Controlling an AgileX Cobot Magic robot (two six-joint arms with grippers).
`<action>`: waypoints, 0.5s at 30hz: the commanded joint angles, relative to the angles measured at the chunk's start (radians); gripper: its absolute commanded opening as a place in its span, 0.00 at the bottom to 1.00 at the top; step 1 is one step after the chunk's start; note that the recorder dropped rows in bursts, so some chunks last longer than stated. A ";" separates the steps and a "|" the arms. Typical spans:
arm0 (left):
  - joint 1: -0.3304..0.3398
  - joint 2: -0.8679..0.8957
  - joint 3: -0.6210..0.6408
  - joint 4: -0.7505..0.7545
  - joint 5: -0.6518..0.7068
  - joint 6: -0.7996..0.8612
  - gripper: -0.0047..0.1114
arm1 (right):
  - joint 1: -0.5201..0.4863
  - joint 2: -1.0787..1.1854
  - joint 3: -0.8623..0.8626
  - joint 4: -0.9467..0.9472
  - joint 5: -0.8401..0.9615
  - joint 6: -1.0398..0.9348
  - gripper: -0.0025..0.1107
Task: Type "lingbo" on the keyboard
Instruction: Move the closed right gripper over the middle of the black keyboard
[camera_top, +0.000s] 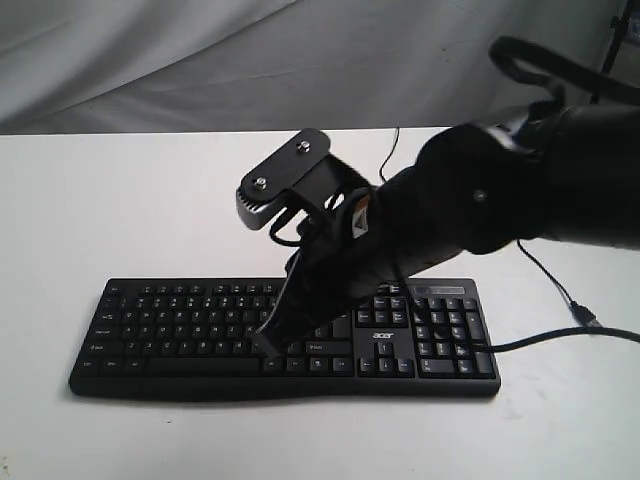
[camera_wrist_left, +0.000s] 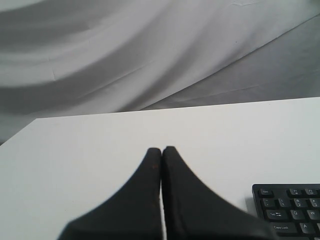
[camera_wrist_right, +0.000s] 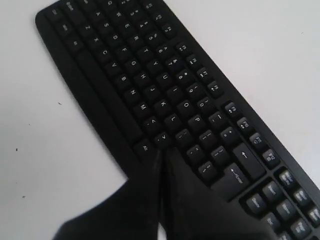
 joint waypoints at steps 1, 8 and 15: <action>-0.004 0.003 0.005 -0.001 -0.004 -0.003 0.05 | 0.006 0.083 -0.019 -0.009 -0.105 -0.041 0.02; -0.004 0.003 0.005 -0.001 -0.004 -0.003 0.05 | 0.023 0.170 -0.019 0.056 -0.303 -0.250 0.02; -0.004 0.003 0.005 -0.001 -0.004 -0.003 0.05 | 0.031 0.260 -0.019 0.070 -0.426 -0.304 0.02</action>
